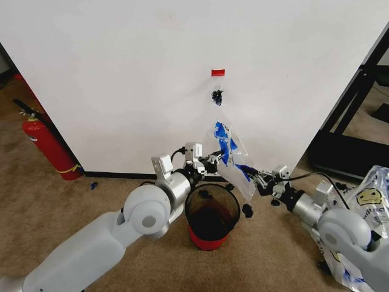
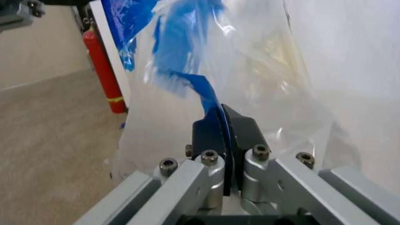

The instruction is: Pick up the garbage bag from the wall and place it over the trash bin.

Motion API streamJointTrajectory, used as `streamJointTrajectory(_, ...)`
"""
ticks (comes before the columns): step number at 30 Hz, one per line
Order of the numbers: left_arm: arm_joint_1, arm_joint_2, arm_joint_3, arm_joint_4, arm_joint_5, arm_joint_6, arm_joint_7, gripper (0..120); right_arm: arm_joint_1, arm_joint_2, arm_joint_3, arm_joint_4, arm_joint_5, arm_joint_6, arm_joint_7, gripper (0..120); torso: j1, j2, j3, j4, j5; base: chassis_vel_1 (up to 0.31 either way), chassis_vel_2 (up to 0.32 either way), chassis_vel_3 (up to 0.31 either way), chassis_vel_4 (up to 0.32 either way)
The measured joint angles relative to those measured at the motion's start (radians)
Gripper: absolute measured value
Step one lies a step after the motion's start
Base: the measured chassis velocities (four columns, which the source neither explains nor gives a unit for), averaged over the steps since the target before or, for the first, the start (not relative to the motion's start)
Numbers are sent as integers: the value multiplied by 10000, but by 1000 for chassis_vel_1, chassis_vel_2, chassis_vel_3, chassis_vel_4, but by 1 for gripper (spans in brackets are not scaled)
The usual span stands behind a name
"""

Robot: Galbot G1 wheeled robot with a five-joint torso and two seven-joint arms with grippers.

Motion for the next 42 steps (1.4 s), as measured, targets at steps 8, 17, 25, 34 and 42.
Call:
streamJointTrajectory(8,643,225,49,-523,237,7,6,0,-1424,416,1048,500,-238,98,-226,0,0,0,-1,1,-1,0,0,0,0)
streamJointTrajectory(17,931,300,20,-854,432,8,-23,0,-2102,743,1698,836,-269,144,-120,0,0,0,0,2,-1,0,0,0,0)
streamJointTrajectory(25,868,357,-234,-1432,447,-27,-213,0,-2018,1218,2193,1658,560,117,708,0,0,0,1,2,-1,0,0,0,0)
streamJointTrajectory(34,760,754,-827,-2105,190,-50,-485,0,-1392,1345,2299,2893,1703,-131,1807,0,0,0,1,2,-3,0,0,0,0)
streamJointTrajectory(42,1074,910,-1407,-2274,79,-48,-510,0,-791,1346,1981,2767,1957,-224,2039,0,0,0,1,3,-1,0,0,0,0)
